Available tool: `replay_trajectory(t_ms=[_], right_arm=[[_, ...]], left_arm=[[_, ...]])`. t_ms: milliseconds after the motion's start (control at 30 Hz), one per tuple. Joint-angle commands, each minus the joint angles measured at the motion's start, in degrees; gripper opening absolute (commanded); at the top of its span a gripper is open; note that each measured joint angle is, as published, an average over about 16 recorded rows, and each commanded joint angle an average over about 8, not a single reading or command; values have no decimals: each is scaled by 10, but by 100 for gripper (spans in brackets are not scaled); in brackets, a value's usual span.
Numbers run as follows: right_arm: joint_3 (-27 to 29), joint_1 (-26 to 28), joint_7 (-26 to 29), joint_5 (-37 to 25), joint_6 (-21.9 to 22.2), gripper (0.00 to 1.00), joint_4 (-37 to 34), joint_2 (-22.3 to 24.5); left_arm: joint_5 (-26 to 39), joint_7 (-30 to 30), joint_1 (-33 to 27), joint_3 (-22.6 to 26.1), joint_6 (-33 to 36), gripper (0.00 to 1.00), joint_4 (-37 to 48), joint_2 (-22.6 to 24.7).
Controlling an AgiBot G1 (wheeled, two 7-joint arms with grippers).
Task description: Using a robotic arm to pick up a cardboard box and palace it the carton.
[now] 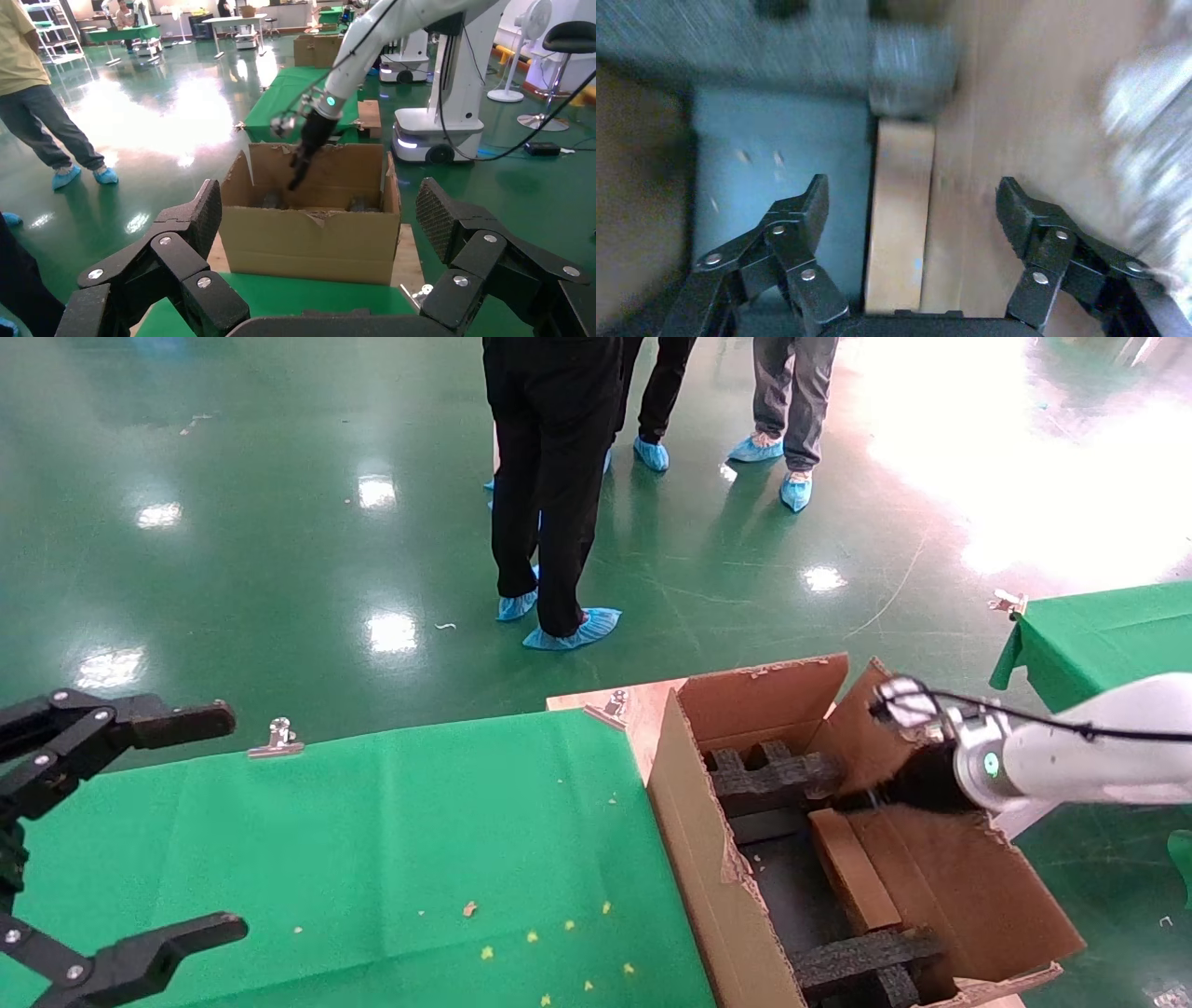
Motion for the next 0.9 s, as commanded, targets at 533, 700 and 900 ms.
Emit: replay_trajectory(t_ms=[533, 700, 900], right_arm=[[105, 89, -145, 40, 28, 100, 306, 100], [132, 91, -190, 74, -14, 100, 327, 94], [138, 89, -194, 81, -24, 100, 326, 93]], left_arm=[[0, 0, 0, 0, 0, 100, 0, 0], [0, 0, 0, 1, 0, 100, 0, 0], [0, 0, 0, 1, 0, 100, 0, 0]])
